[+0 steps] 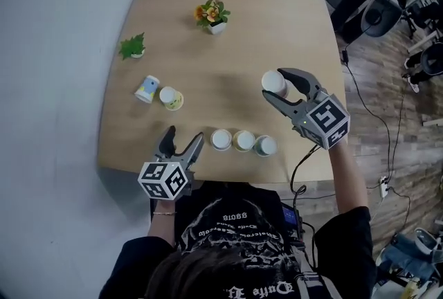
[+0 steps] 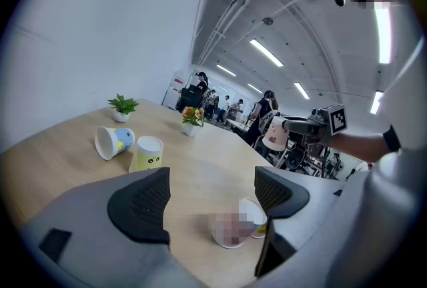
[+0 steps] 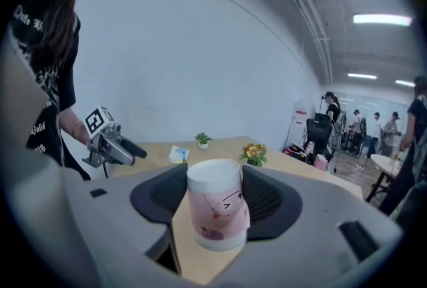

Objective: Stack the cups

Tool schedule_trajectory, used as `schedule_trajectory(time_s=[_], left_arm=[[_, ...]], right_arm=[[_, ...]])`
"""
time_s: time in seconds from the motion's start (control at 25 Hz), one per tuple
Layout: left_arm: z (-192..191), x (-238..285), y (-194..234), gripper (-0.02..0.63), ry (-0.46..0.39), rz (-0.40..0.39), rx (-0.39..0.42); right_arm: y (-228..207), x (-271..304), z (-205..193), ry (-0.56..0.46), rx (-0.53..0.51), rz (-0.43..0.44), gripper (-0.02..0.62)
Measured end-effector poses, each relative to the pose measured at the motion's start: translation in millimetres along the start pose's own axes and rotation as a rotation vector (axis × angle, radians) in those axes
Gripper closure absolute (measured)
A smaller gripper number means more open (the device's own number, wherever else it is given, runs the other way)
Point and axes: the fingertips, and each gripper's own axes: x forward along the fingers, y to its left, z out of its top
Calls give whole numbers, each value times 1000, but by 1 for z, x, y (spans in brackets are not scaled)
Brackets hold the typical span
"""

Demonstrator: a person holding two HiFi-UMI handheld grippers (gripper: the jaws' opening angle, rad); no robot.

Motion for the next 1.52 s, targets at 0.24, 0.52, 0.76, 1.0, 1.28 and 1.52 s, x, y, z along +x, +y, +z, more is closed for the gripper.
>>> schedule_trajectory(time_s=[0.24, 0.52, 0.76, 1.0, 1.28, 1.52], left_arm=[[-2, 3, -2, 199, 5, -25, -3], [-1, 9, -10, 199, 10, -67, -5], [-5, 9, -15, 199, 14, -76, -7], [-8, 7, -12, 199, 1, -62, -30], [-14, 2, -7, 199, -5, -43, -43], [-19, -3, -3, 199, 6, -22, -37]], right_arm=[[28, -21, -2, -131, 168, -4, 330], [55, -35, -16, -202, 281, -18, 330], [77, -42, -34, -210, 337, -33, 330], [91, -49, -55, -215, 381, -80, 330], [104, -46, -78, -194, 395, -114, 330], [112, -39, -90, -175, 382, -130, 328]])
